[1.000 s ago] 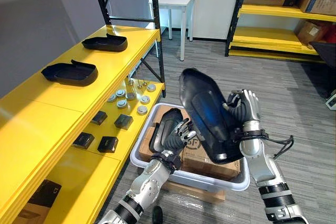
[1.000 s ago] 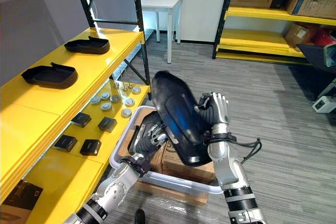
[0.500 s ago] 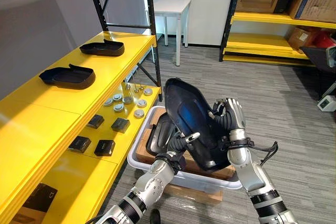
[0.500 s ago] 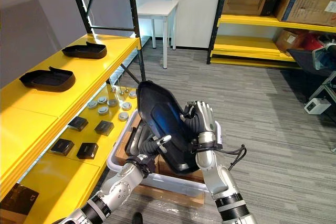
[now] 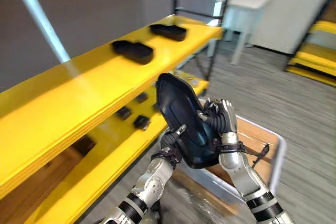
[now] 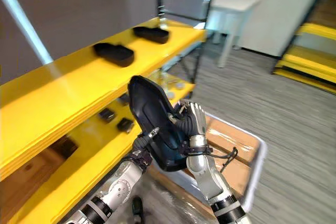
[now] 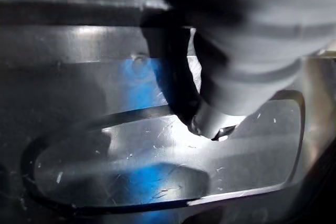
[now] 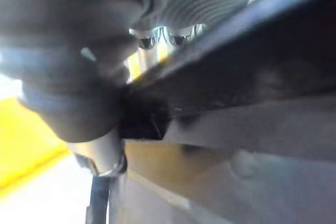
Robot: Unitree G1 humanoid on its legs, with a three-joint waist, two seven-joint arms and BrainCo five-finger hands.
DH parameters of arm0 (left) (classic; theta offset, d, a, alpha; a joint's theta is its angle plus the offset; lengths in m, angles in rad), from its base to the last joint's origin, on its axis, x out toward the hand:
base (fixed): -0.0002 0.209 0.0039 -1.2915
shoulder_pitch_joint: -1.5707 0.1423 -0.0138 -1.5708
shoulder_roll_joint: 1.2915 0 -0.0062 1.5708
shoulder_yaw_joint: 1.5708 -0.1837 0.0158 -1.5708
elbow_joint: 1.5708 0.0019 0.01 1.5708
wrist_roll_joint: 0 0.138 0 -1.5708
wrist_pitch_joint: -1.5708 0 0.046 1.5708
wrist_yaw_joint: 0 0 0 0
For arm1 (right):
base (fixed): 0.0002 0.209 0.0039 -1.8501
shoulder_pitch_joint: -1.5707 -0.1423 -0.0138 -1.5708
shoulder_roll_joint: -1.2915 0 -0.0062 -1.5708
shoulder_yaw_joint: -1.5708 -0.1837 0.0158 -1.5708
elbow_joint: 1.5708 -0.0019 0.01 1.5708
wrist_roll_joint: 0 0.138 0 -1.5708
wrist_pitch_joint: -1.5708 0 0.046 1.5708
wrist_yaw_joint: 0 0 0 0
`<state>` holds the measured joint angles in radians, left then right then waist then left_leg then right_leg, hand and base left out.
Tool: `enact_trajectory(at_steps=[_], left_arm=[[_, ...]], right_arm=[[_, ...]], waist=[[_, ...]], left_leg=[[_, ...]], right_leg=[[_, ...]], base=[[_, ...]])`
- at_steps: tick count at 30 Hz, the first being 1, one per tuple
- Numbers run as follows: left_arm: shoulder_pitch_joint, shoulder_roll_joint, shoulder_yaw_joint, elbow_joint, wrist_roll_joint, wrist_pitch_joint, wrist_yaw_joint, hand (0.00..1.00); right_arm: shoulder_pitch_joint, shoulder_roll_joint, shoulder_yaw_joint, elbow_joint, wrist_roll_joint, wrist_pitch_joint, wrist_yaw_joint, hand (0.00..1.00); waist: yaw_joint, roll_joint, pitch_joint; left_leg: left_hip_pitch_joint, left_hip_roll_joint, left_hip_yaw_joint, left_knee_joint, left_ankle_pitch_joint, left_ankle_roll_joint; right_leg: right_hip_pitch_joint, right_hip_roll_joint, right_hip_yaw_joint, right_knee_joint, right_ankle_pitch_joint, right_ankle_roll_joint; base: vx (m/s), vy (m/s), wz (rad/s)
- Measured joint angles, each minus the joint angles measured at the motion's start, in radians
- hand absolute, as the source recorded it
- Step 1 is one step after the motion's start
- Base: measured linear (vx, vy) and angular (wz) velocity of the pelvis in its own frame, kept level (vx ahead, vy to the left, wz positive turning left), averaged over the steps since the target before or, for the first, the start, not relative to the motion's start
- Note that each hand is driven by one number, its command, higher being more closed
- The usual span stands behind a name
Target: Walk over and take plastic housings, then place them on the shelf
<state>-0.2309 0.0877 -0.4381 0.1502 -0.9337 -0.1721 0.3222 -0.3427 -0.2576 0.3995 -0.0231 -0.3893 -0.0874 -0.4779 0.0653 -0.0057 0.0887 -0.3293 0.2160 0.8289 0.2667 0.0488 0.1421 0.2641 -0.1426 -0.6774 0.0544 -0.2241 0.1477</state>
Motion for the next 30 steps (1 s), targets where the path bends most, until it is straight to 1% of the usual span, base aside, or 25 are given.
enact_trajectory(at_steps=[1, 2, 3, 4, 5, 6, 7, 8, 9, 10, 11, 12, 13, 15, 17, 19, 20, 21, 22, 24, 26, 27, 28, 29, 30], left_arm=[[0.031, -0.001, 0.044, -0.055, 0.02, -0.004, 0.002, 1.0], [0.057, 0.003, 0.083, -0.1, 0.046, -0.004, 0.009, 1.0], [0.078, 0.003, 0.133, -0.137, 0.093, -0.005, 0.023, 1.0], [0.082, 0.006, 0.149, -0.143, 0.131, -0.004, 0.026, 1.0], [0.093, 0.024, 0.167, -0.155, 0.2, -0.004, 0.026, 1.0], [0.097, 0.035, 0.173, -0.164, 0.234, -0.004, 0.026, 1.0], [0.101, 0.051, 0.189, -0.192, 0.311, -0.004, 0.028, 1.0], [0.104, 0.058, 0.201, -0.211, 0.352, -0.004, 0.028, 1.0], [0.121, 0.069, 0.217, -0.241, 0.415, -0.004, 0.029, 1.0], [0.141, 0.072, 0.226, -0.271, 0.525, -0.004, 0.031, 1.0], [0.151, 0.076, 0.23, -0.285, 0.56, -0.004, 0.031, 1.0], [0.168, 0.084, 0.239, -0.308, 0.604, -0.005, 0.031, 1.0], [0.187, 0.08, 0.291, -0.344, 0.643, -0.016, 0.039, 1.0], [0.186, 0.063, 0.355, -0.375, 0.652, -0.045, 0.057, 1.0], [0.189, 0.063, 0.425, -0.391, 0.677, -0.088, 0.068, 1.0], [0.212, 0.068, 0.463, -0.404, 0.694, -0.091, 0.07, 1.0], [0.244, 0.069, 0.479, -0.426, 0.704, -0.091, 0.067, 1.0], [0.288, 0.05, 0.486, -0.452, 0.716, -0.093, 0.058, 1.0], [0.302, 0.042, 0.489, -0.465, 0.724, -0.094, 0.049, 1.0], [0.311, 0.036, 0.49, -0.476, 0.73, -0.095, 0.019, 1.0], [0.31, 0.024, 0.489, -0.476, 0.732, -0.09, 0.003, 1.0], [0.306, 0.002, 0.488, -0.476, 0.739, -0.09, -0.013, 1.0], [0.304, -0.002, 0.487, -0.476, 0.743, -0.09, -0.023, 1.0], [0.304, -0.003, 0.487, -0.476, 0.747, -0.09, -0.033, 1.0], [0.307, -0.003, 0.489, -0.476, 0.75, -0.089, -0.038, 1.0]], right_arm=[[-0.024, 0.02, 0.018, 0.001, 0.027, -0.016, 0.009, 0.0], [-0.031, 0.051, 0.025, 0.0, 0.053, -0.024, 0.025, 0.0], [-0.032, 0.088, 0.034, -0.001, 0.094, -0.046, 0.046, 0.0], [-0.028, 0.103, 0.033, 0.0, 0.117, -0.054, 0.054, 0.0], [-0.007, 0.121, 0.025, 0.0, 0.152, -0.069, 0.071, 0.0], [0.006, 0.126, 0.016, 0.001, 0.158, -0.081, 0.081, 0.0], [0.032, 0.141, -0.005, -0.002, 0.179, -0.106, 0.106, 0.0], [0.039, 0.148, -0.015, -0.004, 0.187, -0.118, 0.118, 0.0], [0.056, 0.16, -0.033, -0.009, 0.188, -0.134, 0.14, 0.0], [0.112, 0.17, -0.053, -0.039, 0.19, -0.153, 0.161, 0.0], [0.134, 0.172, -0.056, -0.051, 0.191, -0.161, 0.168, 0.0], [0.154, 0.177, -0.065, -0.068, 0.192, -0.17, 0.179, 0.0], [0.193, 0.176, -0.093, -0.072, 0.194, -0.172, 0.2, 0.0], [0.247, 0.177, -0.16, -0.054, 0.197, -0.165, 0.216, 0.0], [0.322, 0.178, -0.289, -0.039, 0.202, -0.147, 0.222, 0.0], [0.356, 0.178, -0.382, -0.04, 0.237, -0.144, 0.221, 0.0], [0.364, 0.178, -0.415, -0.045, 0.246, -0.143, 0.222, 0.0], [0.367, 0.17, -0.435, -0.05, 0.248, -0.143, 0.222, 0.0], [0.371, 0.173, -0.445, -0.059, 0.249, -0.143, 0.222, 0.0], [0.388, 0.186, -0.477, -0.122, 0.266, -0.143, 0.228, 0.0], [0.392, 0.186, -0.502, -0.165, 0.267, -0.145, 0.235, 0.0], [0.393, 0.187, -0.54, -0.185, 0.273, -0.15, 0.239, 0.0], [0.392, 0.188, -0.566, -0.191, 0.293, -0.152, 0.243, 0.0], [0.393, 0.188, -0.591, -0.199, 0.306, -0.153, 0.245, 0.0], [0.397, 0.193, -0.605, -0.205, 0.307, -0.153, 0.246, 0.0]], waist=[[0.012, 0.0, 0.0], [0.028, -0.014, 0.002], [0.029, -0.021, 0.004], [0.026, -0.021, 0.004], [0.02, -0.023, 0.004], [0.014, -0.027, 0.004], [-0.004, -0.031, 0.005], [-0.013, -0.032, 0.006], [-0.028, -0.031, 0.006], [-0.048, -0.03, 0.007], [-0.053, -0.025, 0.007], [-0.056, -0.023, 0.008], [-0.059, -0.023, 0.008], [-0.064, -0.026, 0.006], [-0.073, -0.029, 0.006], [-0.074, -0.033, 0.007], [-0.076, -0.042, 0.003], [-0.073, -0.023, -0.007], [-0.073, -0.018, -0.009], [-0.073, -0.02, -0.004], [-0.084, -0.019, -0.002], [-0.09, -0.018, 0.013], [-0.099, -0.009, 0.017], [-0.103, 0.001, 0.022], [-0.1, 0.002, 0.023]], left_leg=[[-0.017, 0.004, 0.038, 0.049, -0.031, 0.045], [-0.026, -0.008, 0.027, 0.082, -0.063, 0.045], [-0.029, -0.033, -0.004, 0.118, -0.109, 0.046], [-0.023, -0.051, -0.029, 0.124, -0.127, 0.051], [0.013, -0.101, -0.073, 0.108, -0.147, 0.053], [0.04, -0.133, -0.099, 0.09, -0.154, 0.056], [0.091, -0.193, -0.162, 0.049, -0.162, 0.057], [0.12, -0.221, -0.198, 0.026, -0.165, 0.052], [0.168, -0.246, -0.253, -0.014, -0.164, 0.049], [0.235, -0.264, -0.335, -0.063, -0.155, 0.035], [0.254, -0.266, -0.362, -0.081, -0.151, 0.03], [0.277, -0.268, -0.395, -0.101, -0.145, 0.029], [0.302, -0.273, -0.445, -0.118, -0.144, 0.024], [0.317, -0.284, -0.505, -0.137, -0.144, 0.021], [0.342, -0.308, -0.59, -0.163, -0.143, 0.012], [0.379, -0.326, -0.638, -0.165, -0.157, -0.011], [0.401, -0.335, -0.648, -0.158, -0.174, -0.04], [0.404, -0.316, -0.655, -0.144, -0.191, -0.067], [0.398, -0.303, -0.663, -0.131, -0.2, -0.081], [0.375, -0.262, -0.676, -0.073, -0.234, -0.133], [0.352, -0.25, -0.686, -0.013, -0.25, -0.158], [0.338, -0.236, -0.685, 0.03, -0.282, -0.179], [0.345, -0.203, -0.666, -0.011, -0.273, -0.174], [0.363, -0.19, -0.662, -0.046, -0.26, -0.16], [0.374, -0.194, -0.652, -0.064, -0.25, -0.146]], right_leg=[[0.005, -0.012, -0.028, 0.008, -0.003, 0.008], [0.013, -0.027, -0.041, 0.01, -0.002, 0.01], [0.035, -0.056, -0.081, 0.061, 0.0, 0.011], [0.035, -0.081, -0.098, 0.12, 0.0, 0.011], [0.031, -0.16, -0.117, 0.307, 0.009, -0.001], [0.021, -0.211, -0.117, 0.429, 0.032, -0.035], [-0.026, -0.3, -0.075, 0.677, 0.083, -0.142], [-0.079, -0.322, -0.011, 0.813, 0.07, -0.185], [-0.175, -0.293, 0.134, 0.943, 0.052, -0.173], [-0.277, -0.222, 0.266, 0.981, 0.025, -0.137], [-0.31, -0.206, 0.292, 0.966, 0.014, -0.125], [-0.36, -0.191, 0.32, 0.91, -0.003, -0.111], [-0.43, -0.163, 0.38, 0.744, -0.019, -0.09], [-0.465, -0.112, 0.505, 0.539, -0.017, -0.069], [-0.469, -0.053, 0.667, 0.342, 0.027, 0.003], [-0.447, -0.041, 0.656, 0.243, 0.127, -0.001], [-0.425, -0.024, 0.639, 0.175, 0.244, -0.029], [-0.394, -0.01, 0.612, 0.136, 0.243, -0.038], [-0.372, 0.001, 0.604, 0.097, 0.255, -0.048], [-0.303, 0.032, 0.572, -0.021, 0.292, -0.07], [-0.276, 0.036, 0.553, -0.049, 0.297, -0.076], [-0.243, 0.03, 0.546, -0.061, 0.298, -0.078], [-0.233, 0.037, 0.537, -0.063, 0.298, -0.079], [-0.226, 0.047, 0.535, -0.066, 0.295, -0.077], [-0.227, 0.045, 0.536, -0.067, 0.295, -0.077]], base=[[0.34, 0.103, 0.85], [0.46, 0.121, 0.83], [0.39, 0.106, 0.71], [0.46, 0.171, 1.12], [0.22, 0.119, 1.09], [0.33, 0.23, 1.46], [0.25, 0.175, 1.34], [0.37, 0.222, 1.56], [0.32, 0.104, 1.69], [0.34, 0.067, 1.62], [0.37, 0.015, 1.39], [0.38, -0.02, 1.07], [0.44, -0.051, 0.97], [0.34, -0.096, 1.02], [0.34, -0.187, 1.29], [0.33, -0.197, 0.92], [0.35, -0.201, 0.43], [0.36, -0.184, 0.33], [0.33, -0.142, 0.19], [0.25, -0.131, 0.18], [0.17, -0.11, 0.23], [0.16, -0.056, 0.34], [0.13, 0.007, 0.25], [0.09, 0.035, 0.03], [0.07, 0.065, -0.05]])
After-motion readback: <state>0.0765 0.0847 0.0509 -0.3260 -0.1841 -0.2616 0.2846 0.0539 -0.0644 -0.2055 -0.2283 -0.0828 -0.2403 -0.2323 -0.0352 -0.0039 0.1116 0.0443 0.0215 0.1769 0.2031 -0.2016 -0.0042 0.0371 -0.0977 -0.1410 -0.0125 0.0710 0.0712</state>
